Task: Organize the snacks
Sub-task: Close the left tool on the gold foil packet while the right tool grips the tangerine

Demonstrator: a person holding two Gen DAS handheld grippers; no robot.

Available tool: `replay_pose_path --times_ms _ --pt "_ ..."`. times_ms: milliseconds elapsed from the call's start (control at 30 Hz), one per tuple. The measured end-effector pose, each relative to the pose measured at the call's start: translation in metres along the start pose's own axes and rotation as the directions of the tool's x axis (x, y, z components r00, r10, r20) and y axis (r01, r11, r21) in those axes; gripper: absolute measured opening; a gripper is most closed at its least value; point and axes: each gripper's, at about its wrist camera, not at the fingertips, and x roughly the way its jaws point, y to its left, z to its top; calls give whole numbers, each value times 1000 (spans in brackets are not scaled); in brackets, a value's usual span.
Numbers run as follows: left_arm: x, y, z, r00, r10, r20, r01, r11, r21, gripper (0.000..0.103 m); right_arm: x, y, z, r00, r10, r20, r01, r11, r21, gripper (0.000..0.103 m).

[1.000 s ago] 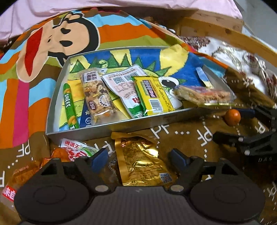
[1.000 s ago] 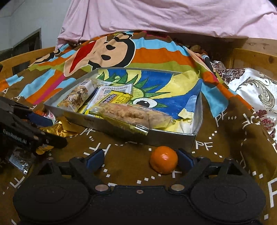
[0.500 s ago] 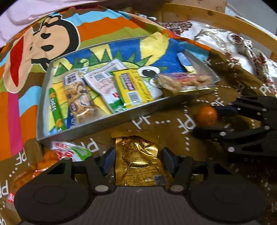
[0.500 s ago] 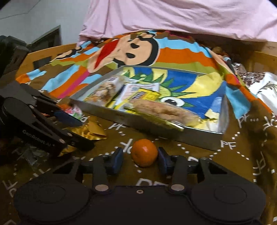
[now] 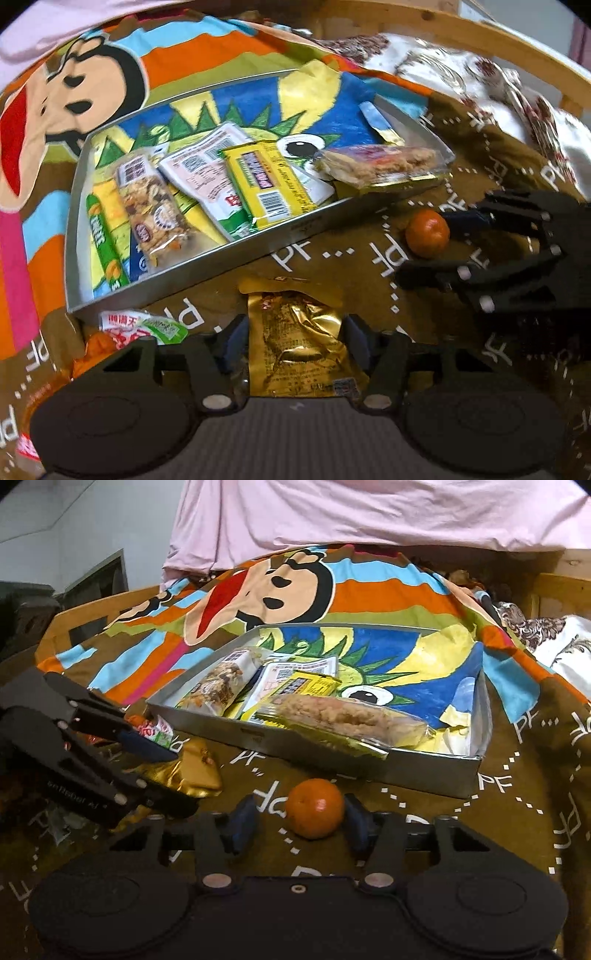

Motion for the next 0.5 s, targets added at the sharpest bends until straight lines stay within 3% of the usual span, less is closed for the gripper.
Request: replay_pose_path --times_ms 67,233,500 --pt "-1 -6 2 1000 12 -21 -12 999 35 57 1 -4 2 1000 -3 -7 3 1000 23 36" --pt "-9 -17 1 999 21 -47 -19 998 52 57 1 3 4 999 -34 -17 34 999 -10 35" --pt "-32 -28 -14 999 38 24 -37 999 -18 56 -15 27 4 999 -48 21 51 990 -134 35"
